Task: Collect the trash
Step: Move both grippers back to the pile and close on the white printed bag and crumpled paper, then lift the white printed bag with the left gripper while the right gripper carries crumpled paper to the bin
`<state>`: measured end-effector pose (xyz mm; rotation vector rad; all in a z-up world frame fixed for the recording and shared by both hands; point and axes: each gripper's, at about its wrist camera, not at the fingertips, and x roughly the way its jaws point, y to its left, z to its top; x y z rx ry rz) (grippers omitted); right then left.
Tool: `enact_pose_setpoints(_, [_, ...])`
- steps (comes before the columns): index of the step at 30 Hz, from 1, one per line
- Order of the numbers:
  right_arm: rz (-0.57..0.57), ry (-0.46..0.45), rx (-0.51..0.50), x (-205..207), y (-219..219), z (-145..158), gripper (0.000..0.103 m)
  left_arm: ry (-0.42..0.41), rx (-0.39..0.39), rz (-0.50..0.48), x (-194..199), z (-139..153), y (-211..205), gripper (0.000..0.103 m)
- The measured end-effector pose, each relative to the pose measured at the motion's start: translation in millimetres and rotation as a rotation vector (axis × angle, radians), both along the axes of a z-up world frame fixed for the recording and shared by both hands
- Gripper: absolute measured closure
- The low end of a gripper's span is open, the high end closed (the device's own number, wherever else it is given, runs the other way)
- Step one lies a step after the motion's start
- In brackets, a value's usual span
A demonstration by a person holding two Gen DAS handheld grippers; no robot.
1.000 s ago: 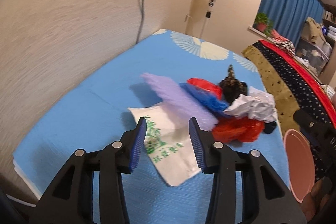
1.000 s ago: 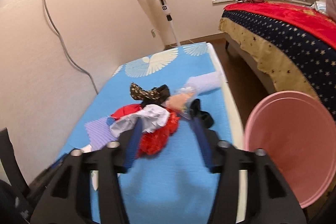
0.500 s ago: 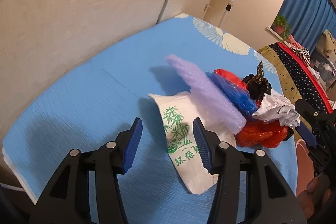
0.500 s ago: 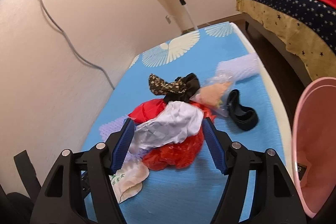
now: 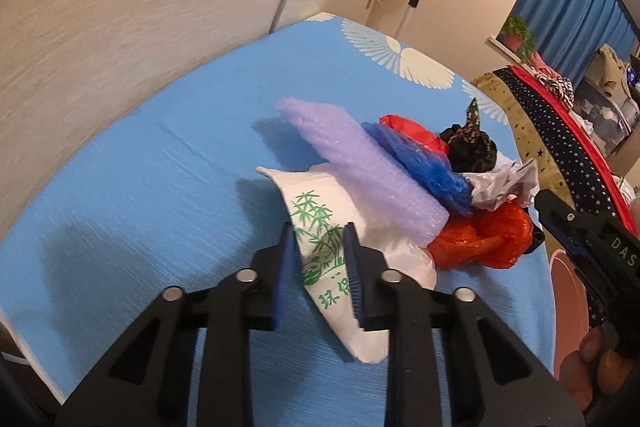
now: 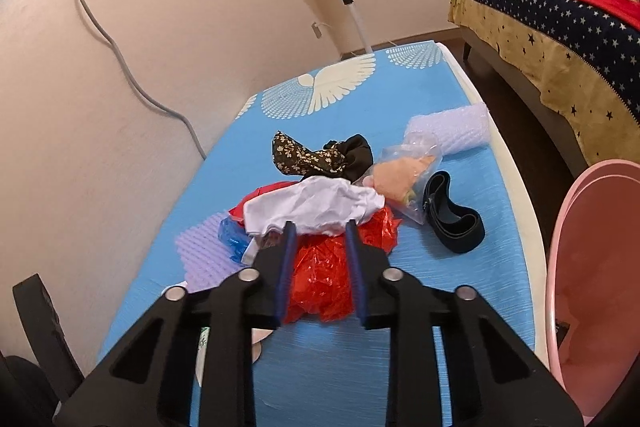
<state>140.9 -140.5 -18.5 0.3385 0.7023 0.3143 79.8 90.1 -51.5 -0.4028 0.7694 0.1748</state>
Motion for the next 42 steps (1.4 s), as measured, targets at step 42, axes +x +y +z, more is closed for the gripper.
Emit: enact_pose_setpoints(42, [-0.014, -0.172, -0.242, -45.4, 20.2, 62.0, 0.100, -0.161, 0.076, 0.000, -43.1, 66.3, -3.2, 0.102])
